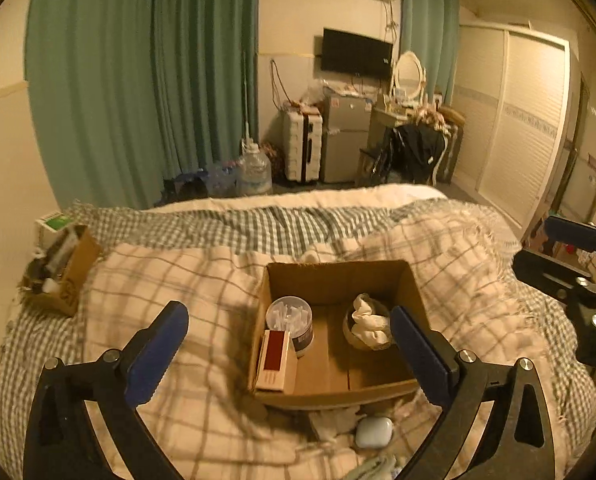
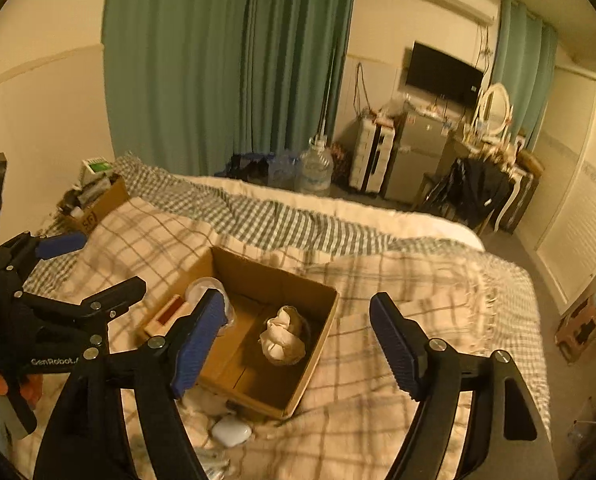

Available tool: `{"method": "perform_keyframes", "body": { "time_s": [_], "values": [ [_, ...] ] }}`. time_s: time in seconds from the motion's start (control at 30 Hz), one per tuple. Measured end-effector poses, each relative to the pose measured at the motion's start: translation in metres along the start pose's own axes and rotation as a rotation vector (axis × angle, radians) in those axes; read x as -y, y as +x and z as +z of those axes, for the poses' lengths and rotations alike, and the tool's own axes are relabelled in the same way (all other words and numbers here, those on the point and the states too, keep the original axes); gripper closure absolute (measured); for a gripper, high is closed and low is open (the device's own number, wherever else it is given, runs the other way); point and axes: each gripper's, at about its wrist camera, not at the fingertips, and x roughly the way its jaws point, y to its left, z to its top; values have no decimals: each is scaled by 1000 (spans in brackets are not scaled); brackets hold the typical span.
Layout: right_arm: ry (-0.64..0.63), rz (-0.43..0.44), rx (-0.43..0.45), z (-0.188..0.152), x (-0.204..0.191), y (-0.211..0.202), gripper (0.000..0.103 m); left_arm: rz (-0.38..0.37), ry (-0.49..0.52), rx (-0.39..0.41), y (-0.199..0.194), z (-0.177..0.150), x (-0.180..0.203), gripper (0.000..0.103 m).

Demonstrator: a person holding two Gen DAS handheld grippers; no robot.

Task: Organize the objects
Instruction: 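Grasp the blue-white tissue packet with the left tool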

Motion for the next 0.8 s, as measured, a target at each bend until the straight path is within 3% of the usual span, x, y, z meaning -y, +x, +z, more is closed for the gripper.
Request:
{"method": "perform_keyframes", "body": {
  "time_s": [0.17,0.37,0.6,0.8],
  "values": [
    [-34,-11,50,-1,-16,-56,25,2,-22,23,-49,-6,-5,0],
    [-72,-35,56,-16,-34,-85,23,68,-4,41,-85,-30,-7,0],
    [-92,-39,-9,-78,-52,-63,23,161,-37,31,-77,-94,-10,0],
    [-17,15,-104,-140,-62,-16,23,161,-101,-27,-47,-154,-10,0]
  ]
}}
